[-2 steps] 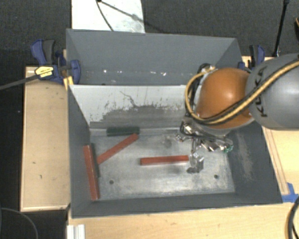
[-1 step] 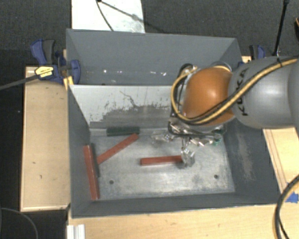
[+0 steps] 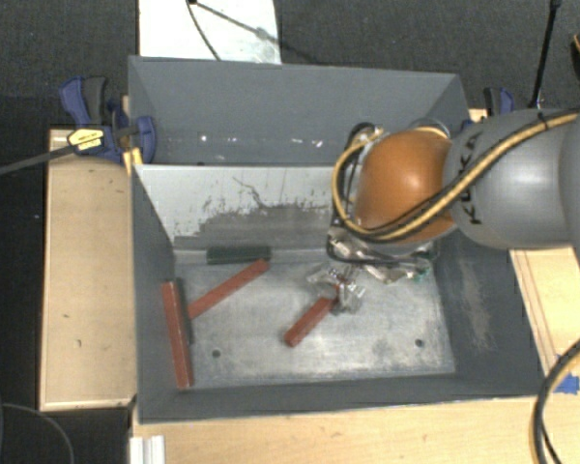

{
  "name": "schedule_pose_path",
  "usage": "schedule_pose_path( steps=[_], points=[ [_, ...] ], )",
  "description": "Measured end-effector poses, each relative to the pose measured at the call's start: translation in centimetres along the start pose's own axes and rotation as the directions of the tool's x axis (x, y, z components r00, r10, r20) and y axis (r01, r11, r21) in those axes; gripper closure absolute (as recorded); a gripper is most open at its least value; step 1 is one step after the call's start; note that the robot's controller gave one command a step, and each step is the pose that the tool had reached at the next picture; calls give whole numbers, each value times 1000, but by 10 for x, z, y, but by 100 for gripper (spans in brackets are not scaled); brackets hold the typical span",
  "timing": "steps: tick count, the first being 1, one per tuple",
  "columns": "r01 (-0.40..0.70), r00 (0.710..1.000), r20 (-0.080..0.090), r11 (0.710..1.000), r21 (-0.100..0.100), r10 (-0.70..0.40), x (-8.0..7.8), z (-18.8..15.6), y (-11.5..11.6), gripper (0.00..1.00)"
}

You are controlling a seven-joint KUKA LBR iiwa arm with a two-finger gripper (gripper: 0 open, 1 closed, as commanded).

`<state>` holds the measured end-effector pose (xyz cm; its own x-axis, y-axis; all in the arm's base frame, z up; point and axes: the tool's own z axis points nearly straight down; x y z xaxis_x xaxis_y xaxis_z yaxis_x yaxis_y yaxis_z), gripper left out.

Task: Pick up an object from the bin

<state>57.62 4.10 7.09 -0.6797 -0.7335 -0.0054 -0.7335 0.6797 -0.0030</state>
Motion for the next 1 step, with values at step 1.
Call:
schedule_pose_path(
  steps=[1],
  points=[
    [28,1000,4,1000,4,-28,-24,-176,21,100]
  ],
)
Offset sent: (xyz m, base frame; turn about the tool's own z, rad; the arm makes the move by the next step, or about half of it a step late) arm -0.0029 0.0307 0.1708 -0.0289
